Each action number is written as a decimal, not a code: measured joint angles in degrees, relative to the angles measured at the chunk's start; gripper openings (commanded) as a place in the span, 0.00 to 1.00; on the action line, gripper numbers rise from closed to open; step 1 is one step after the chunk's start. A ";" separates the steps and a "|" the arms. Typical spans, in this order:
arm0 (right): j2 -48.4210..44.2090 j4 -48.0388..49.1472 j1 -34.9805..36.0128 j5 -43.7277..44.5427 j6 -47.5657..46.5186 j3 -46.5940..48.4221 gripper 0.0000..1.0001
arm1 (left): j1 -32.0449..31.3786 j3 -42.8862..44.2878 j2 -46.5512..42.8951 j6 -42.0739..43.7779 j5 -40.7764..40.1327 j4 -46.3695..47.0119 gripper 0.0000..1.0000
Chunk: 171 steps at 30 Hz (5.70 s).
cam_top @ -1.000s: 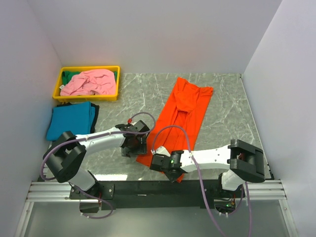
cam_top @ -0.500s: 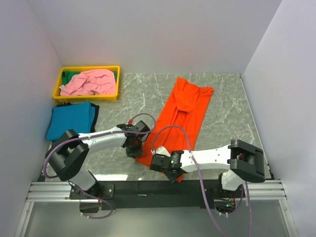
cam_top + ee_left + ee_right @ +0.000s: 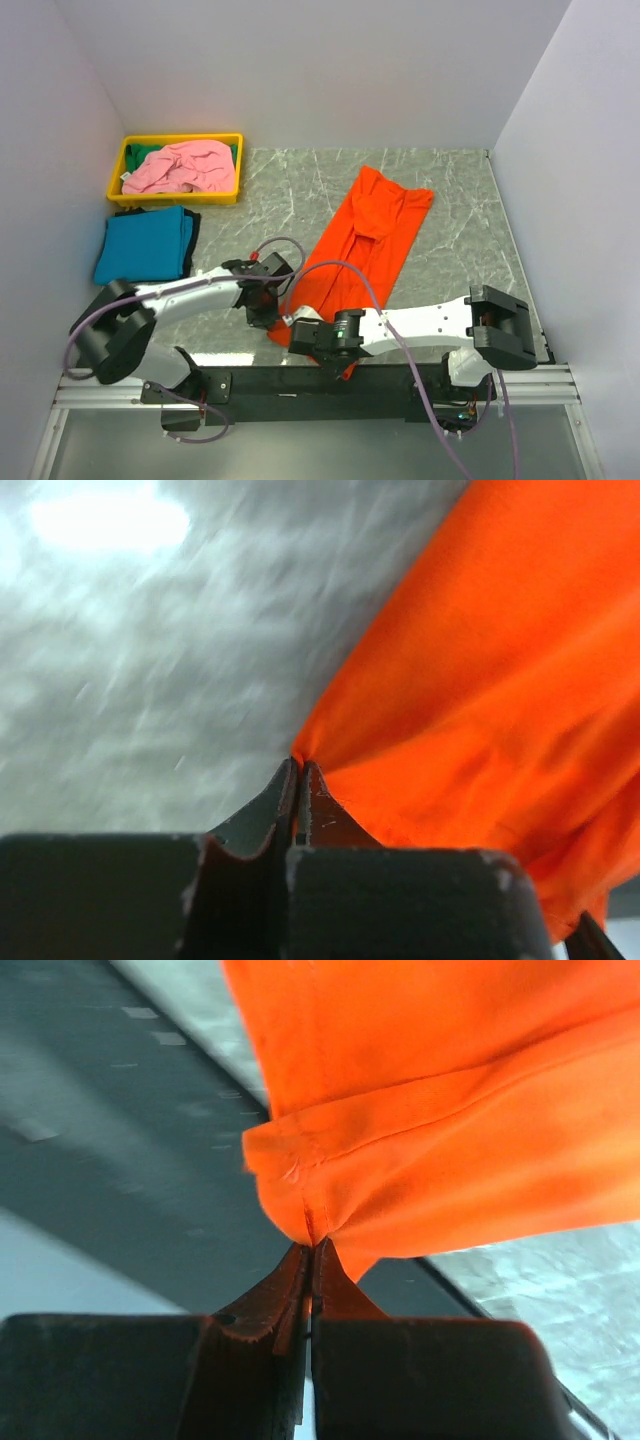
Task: Fold and stack the t-shirts
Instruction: Fold the tshirt
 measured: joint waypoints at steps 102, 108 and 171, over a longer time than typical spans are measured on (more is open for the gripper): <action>-0.17 25.20 -44.33 18.27 -33.48 1.70 0.10 | 14.10 36.06 23.04 12.11 -4.39 20.79 0.38; 2.62 28.44 -46.84 10.25 -33.03 1.86 0.01 | 9.84 31.02 19.78 10.99 -4.50 21.00 0.20; 11.23 47.98 -64.81 -31.17 0.31 6.80 0.32 | 2.84 5.18 7.76 -1.53 1.33 20.63 0.66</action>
